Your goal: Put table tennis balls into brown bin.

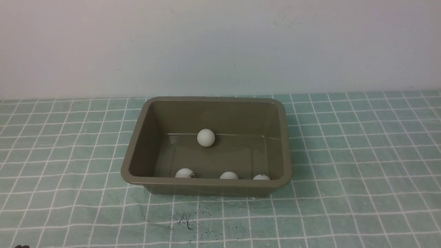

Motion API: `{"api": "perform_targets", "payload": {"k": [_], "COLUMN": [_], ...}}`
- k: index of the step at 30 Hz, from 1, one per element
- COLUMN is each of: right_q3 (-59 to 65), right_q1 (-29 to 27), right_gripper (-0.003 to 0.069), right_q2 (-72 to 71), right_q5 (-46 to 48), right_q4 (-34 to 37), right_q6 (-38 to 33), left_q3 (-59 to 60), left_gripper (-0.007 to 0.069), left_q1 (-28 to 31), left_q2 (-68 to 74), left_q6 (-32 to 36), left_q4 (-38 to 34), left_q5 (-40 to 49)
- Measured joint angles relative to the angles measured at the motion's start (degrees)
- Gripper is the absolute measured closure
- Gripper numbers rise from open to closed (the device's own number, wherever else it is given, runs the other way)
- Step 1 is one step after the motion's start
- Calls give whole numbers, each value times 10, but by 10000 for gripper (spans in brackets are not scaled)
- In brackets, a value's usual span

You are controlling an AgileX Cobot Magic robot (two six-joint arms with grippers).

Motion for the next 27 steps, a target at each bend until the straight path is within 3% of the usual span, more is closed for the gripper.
{"api": "perform_targets", "payload": {"k": [8,12,17,22,27], "right_q3": [1,17,121,223,229], "right_q1": [0,-18,-137,-211,-244], "right_gripper": [672,672,672,672,672], "right_q2": [0,-15,-18,-35,-45], "right_q5": [2,59,212,296,275], "right_q4": [0,-7,-29,-47,-49], "right_q6": [-2,-2,-2,-2,-2], "left_q3": [0,0,0,0,0], "left_gripper": [629,629,629,629,629], "left_q1": [0,0,0,0,0], "left_q2": [0,0,0,0,0], "left_q6": [0,0,0,0,0], "left_q4": [0,1,1,1,1], "left_q5": [0,1,2,2,2]}}
